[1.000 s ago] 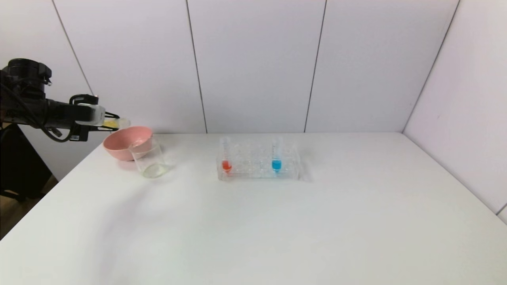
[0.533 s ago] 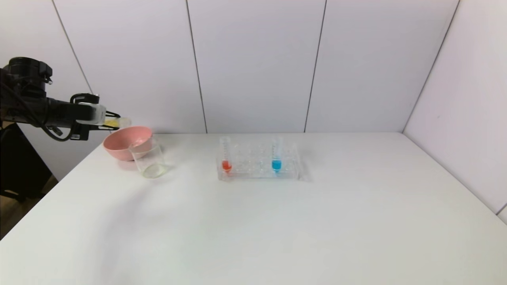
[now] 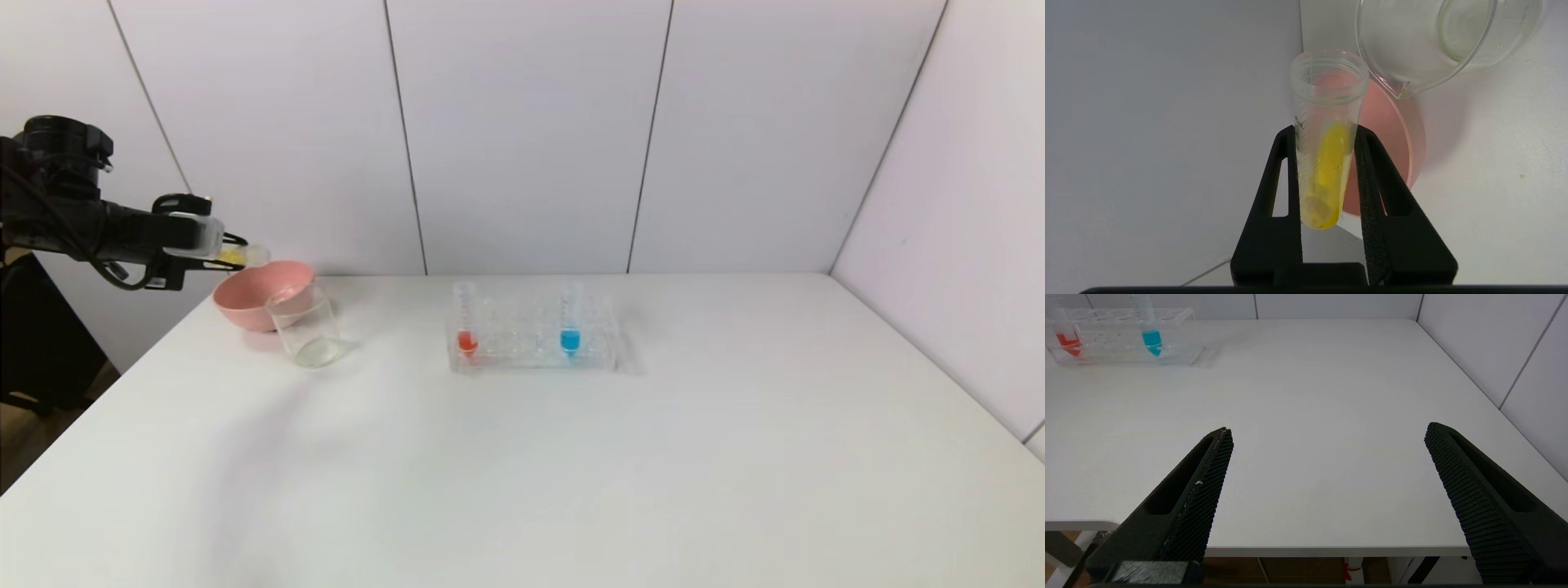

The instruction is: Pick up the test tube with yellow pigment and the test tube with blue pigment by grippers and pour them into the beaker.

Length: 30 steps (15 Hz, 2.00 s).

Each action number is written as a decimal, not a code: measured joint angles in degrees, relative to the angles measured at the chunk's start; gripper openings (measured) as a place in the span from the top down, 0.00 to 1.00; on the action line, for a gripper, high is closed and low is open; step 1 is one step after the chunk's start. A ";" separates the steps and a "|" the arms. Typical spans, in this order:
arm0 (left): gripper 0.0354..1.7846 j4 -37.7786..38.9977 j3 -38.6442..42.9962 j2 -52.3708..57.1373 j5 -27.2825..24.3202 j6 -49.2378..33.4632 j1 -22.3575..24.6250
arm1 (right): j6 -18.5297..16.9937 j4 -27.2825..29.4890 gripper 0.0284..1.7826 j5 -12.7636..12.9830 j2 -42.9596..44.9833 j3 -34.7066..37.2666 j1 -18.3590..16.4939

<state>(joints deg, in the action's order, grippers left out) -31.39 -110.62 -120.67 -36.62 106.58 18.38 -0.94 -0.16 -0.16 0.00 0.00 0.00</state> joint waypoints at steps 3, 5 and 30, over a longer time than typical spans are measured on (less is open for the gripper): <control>0.78 0.00 -0.22 -0.20 1.45 1.60 -0.30 | 0.00 0.00 0.04 0.00 0.00 0.00 0.00; 0.78 0.00 -0.44 -0.20 2.47 2.05 -0.55 | 0.00 0.00 0.04 0.00 0.00 0.00 0.00; 0.78 -0.06 -1.37 -0.63 8.51 2.68 -2.93 | -0.02 0.00 0.04 0.00 0.00 0.00 0.00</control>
<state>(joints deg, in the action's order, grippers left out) -31.45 -111.98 -121.31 -28.11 109.26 15.46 -0.96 -0.16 -0.16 0.00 0.00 0.00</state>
